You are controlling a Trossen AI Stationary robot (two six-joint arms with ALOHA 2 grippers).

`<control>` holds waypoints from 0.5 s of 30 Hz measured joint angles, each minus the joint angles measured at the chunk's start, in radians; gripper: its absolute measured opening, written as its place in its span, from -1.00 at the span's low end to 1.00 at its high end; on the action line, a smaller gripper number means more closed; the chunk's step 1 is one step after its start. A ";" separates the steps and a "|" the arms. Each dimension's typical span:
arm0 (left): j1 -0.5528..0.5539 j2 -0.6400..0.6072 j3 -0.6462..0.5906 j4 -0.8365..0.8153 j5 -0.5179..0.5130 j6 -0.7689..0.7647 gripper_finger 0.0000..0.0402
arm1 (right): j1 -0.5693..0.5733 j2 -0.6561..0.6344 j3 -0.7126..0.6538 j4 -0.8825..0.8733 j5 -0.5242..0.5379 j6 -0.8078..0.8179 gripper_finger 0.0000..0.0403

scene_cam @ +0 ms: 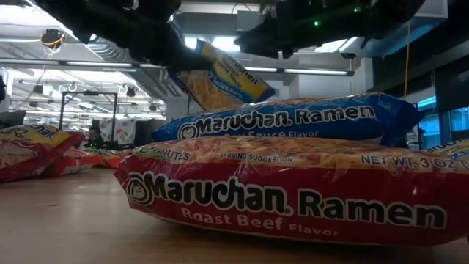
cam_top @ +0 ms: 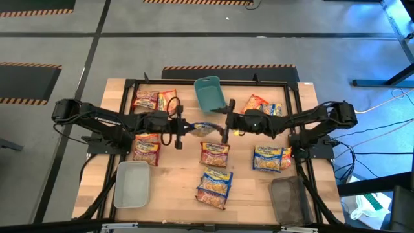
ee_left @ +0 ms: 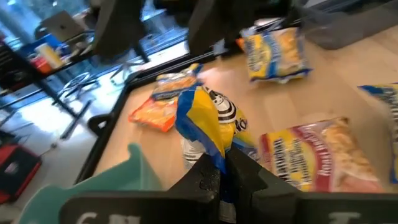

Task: Sort Maruchan noodles
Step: Put the blue noodle pack into the green bin

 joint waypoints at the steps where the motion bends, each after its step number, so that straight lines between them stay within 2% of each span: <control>1: -0.001 0.000 0.000 0.001 0.003 0.000 -0.99 | -0.006 0.000 0.004 -0.030 -0.006 0.008 0.31; 4: -0.002 0.000 0.000 0.001 -0.001 -0.004 -0.99 | -0.019 0.000 0.026 -0.135 -0.066 0.082 0.31; 9: -0.026 0.000 0.000 0.009 -0.001 -0.006 -0.99 | -0.019 0.002 0.059 -0.240 -0.230 0.166 0.31; 15: -0.053 0.000 0.000 0.011 -0.004 -0.006 -1.00 | -0.019 0.002 0.095 -0.303 -0.227 0.163 0.31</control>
